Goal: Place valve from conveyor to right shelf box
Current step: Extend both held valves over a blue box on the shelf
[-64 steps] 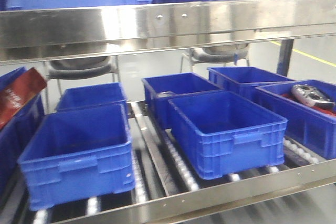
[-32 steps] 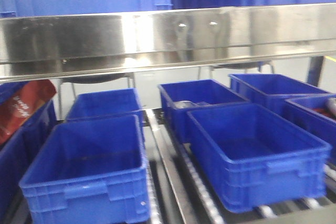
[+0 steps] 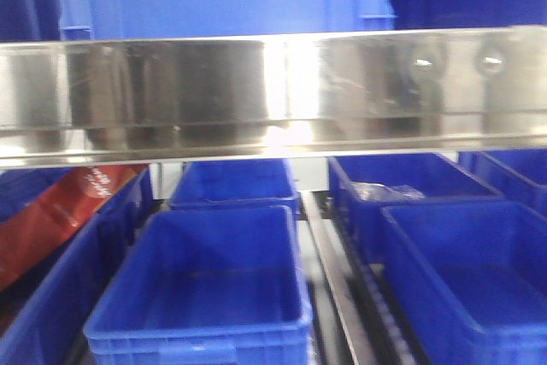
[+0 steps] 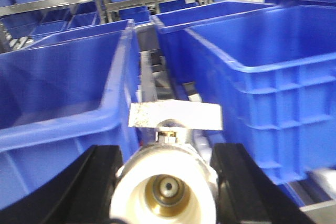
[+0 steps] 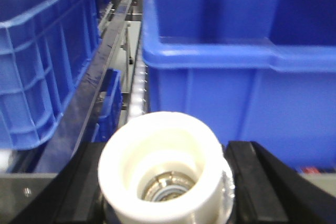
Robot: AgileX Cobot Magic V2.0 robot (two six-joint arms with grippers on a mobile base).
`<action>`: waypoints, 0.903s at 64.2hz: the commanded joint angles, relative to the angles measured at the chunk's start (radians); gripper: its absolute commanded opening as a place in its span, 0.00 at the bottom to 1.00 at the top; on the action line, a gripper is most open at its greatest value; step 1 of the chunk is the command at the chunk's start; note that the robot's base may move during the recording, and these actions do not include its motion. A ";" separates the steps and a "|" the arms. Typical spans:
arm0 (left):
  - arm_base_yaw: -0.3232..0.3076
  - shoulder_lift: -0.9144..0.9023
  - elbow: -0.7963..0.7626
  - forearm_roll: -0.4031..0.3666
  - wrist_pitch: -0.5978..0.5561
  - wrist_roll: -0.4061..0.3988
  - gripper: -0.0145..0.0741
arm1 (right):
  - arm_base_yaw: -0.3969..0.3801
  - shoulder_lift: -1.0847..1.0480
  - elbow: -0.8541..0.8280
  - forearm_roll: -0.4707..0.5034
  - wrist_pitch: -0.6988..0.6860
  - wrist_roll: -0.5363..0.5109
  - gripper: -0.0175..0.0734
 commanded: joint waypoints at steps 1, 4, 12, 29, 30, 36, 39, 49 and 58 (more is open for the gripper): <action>-0.003 -0.007 -0.011 0.001 -0.061 -0.006 0.04 | -0.003 -0.009 -0.019 0.001 -0.077 0.000 0.02; -0.003 -0.007 -0.011 0.001 -0.061 -0.006 0.04 | -0.003 -0.009 -0.019 0.001 -0.077 0.000 0.02; -0.003 -0.007 -0.011 0.001 -0.061 -0.006 0.04 | -0.003 -0.009 -0.019 0.001 -0.077 0.000 0.02; -0.003 -0.007 -0.011 0.001 -0.061 -0.006 0.04 | -0.003 -0.009 -0.019 0.001 -0.077 0.000 0.02; -0.003 -0.007 -0.011 0.001 -0.061 -0.006 0.04 | -0.003 -0.009 -0.019 0.001 -0.077 0.000 0.02; -0.003 -0.007 -0.011 0.001 -0.061 -0.006 0.04 | -0.003 -0.009 -0.019 0.001 -0.077 0.000 0.02; -0.003 -0.007 -0.011 0.001 -0.061 -0.006 0.04 | -0.003 -0.009 -0.019 0.001 -0.077 0.000 0.02; -0.003 -0.007 -0.011 0.001 -0.061 -0.006 0.04 | -0.003 -0.009 -0.019 0.001 -0.077 0.000 0.02; -0.003 -0.007 -0.011 0.001 -0.061 -0.006 0.04 | -0.003 -0.009 -0.019 0.001 -0.077 0.000 0.02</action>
